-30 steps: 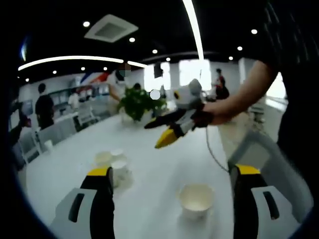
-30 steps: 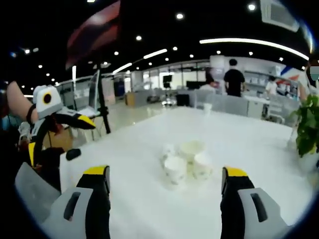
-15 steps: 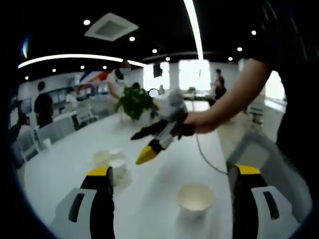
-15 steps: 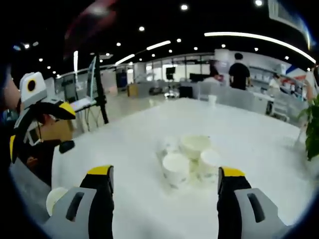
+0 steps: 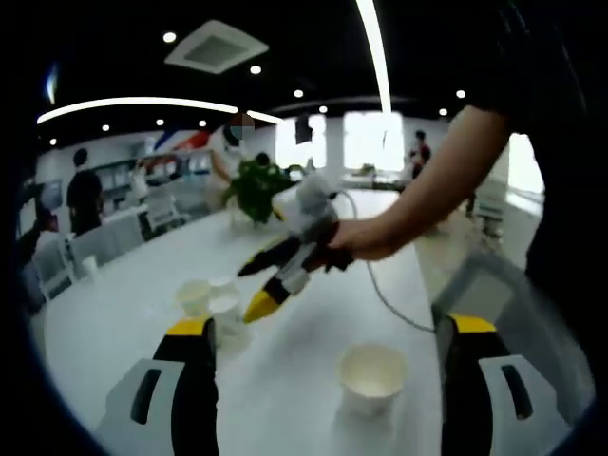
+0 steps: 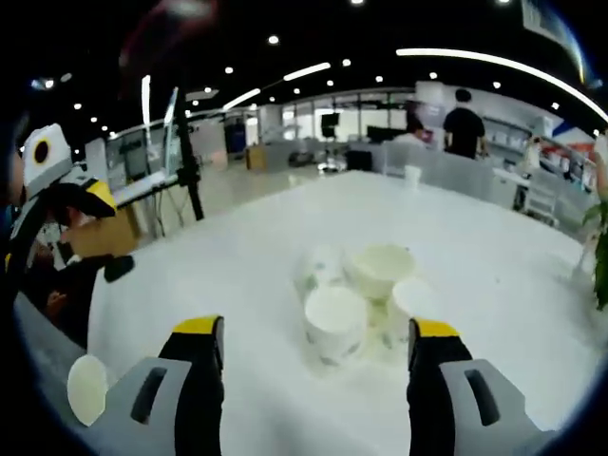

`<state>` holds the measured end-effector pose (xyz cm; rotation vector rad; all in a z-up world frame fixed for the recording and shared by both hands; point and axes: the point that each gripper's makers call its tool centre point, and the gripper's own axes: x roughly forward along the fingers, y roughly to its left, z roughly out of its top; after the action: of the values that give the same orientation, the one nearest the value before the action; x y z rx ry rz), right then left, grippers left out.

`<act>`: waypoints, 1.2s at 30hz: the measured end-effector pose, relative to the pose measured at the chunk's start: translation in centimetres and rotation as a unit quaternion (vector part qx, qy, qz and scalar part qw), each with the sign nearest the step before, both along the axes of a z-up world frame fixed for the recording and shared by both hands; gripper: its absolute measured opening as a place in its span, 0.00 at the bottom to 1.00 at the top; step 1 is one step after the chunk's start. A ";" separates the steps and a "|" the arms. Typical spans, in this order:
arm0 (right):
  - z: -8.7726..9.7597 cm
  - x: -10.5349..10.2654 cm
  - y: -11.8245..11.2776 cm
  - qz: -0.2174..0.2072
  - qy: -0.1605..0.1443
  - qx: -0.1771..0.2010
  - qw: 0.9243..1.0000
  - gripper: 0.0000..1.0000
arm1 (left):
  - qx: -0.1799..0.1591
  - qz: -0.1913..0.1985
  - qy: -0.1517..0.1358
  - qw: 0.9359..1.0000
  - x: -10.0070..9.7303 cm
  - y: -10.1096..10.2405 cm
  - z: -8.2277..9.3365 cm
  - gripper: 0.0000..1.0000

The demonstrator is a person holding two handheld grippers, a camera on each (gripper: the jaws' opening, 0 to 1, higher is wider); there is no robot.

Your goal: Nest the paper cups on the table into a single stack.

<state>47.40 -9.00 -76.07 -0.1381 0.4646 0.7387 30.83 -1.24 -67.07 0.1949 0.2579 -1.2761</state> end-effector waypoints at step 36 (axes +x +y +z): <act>-2.7 3.5 1.5 0.008 0.037 -0.016 0.999 0.39 | -0.008 0.024 0.006 1.000 1.1 1.2 0.1 0.99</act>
<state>50.86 -7.50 -78.76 -0.1445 0.5462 0.7550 31.98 -0.01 -67.00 0.1662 0.2610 -1.2308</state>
